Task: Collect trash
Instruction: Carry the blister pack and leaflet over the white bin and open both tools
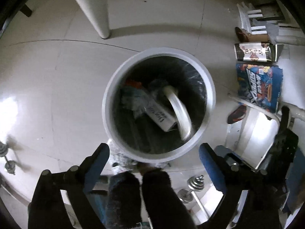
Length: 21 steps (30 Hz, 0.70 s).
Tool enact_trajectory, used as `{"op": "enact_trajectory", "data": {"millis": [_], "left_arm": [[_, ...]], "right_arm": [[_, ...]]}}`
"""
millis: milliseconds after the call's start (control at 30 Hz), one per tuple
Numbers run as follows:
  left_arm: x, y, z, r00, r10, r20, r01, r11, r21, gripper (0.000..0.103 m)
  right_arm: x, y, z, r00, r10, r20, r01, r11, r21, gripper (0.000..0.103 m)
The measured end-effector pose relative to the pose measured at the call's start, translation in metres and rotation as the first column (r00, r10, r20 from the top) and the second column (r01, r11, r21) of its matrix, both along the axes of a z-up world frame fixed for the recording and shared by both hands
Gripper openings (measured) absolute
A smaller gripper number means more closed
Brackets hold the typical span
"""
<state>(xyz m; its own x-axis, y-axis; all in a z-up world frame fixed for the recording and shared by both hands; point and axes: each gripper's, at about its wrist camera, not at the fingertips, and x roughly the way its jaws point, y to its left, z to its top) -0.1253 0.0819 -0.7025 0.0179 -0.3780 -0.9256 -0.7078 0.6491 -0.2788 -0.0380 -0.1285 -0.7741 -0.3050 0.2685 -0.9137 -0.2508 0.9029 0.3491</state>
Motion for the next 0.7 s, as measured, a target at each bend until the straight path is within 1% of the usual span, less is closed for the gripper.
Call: {"op": "enact_trajectory", "data": {"millis": [67,133,200,233,300,333,400,533,600,633,700], "left_arm": [[-0.004,0.000,0.012,1.000,-0.017,-0.015,0.017,0.999,0.045,0.096],[-0.008,-0.002,0.028,0.999,-0.036,-0.030,0.038,0.994,0.106,0.096],[-0.012,-0.004,0.047,0.997,-0.060,-0.043,0.067,0.981,0.183,0.096],[-0.015,-0.005,0.061,0.996,-0.073,-0.049,0.083,0.969,0.232,0.096],[-0.020,-0.006,0.081,0.995,-0.084,-0.052,0.096,0.952,0.290,0.096],[-0.024,-0.007,0.094,0.994,-0.090,-0.055,0.103,0.943,0.318,0.096],[-0.030,-0.008,0.114,0.993,-0.103,-0.059,0.117,0.933,0.342,0.096],[-0.038,-0.016,0.164,0.992,-0.119,-0.042,0.126,0.926,0.356,0.096],[-0.041,-0.021,0.194,0.991,-0.128,-0.032,0.131,0.924,0.359,0.096],[-0.044,-0.021,0.208,0.991,-0.133,-0.028,0.134,0.924,0.357,0.096],[-0.046,-0.023,0.237,0.992,-0.126,-0.009,0.121,0.932,0.341,0.096]], "right_arm": [[-0.003,-0.002,0.006,1.000,0.024,0.019,-0.024,0.999,-0.023,0.101],[-0.005,-0.001,0.016,0.999,0.036,0.027,-0.035,0.998,-0.047,0.101],[-0.008,-0.002,0.034,0.995,0.078,0.064,-0.072,0.993,-0.092,0.101],[-0.010,0.000,0.046,0.991,0.104,0.084,-0.094,0.989,-0.115,0.101],[-0.013,0.004,0.066,0.982,0.141,0.122,-0.121,0.980,-0.155,0.101],[-0.015,0.006,0.081,0.976,0.162,0.144,-0.136,0.975,-0.173,0.101],[-0.015,0.007,0.102,0.968,0.184,0.170,-0.149,0.968,-0.201,0.101],[-0.020,0.010,0.153,0.956,0.210,0.206,-0.160,0.958,-0.238,0.101],[-0.024,0.013,0.187,0.949,0.226,0.222,-0.171,0.955,-0.243,0.101],[-0.026,0.013,0.198,0.946,0.231,0.226,-0.174,0.954,-0.245,0.101],[-0.032,0.016,0.233,0.945,0.234,0.229,-0.178,0.954,-0.241,0.101]]}}
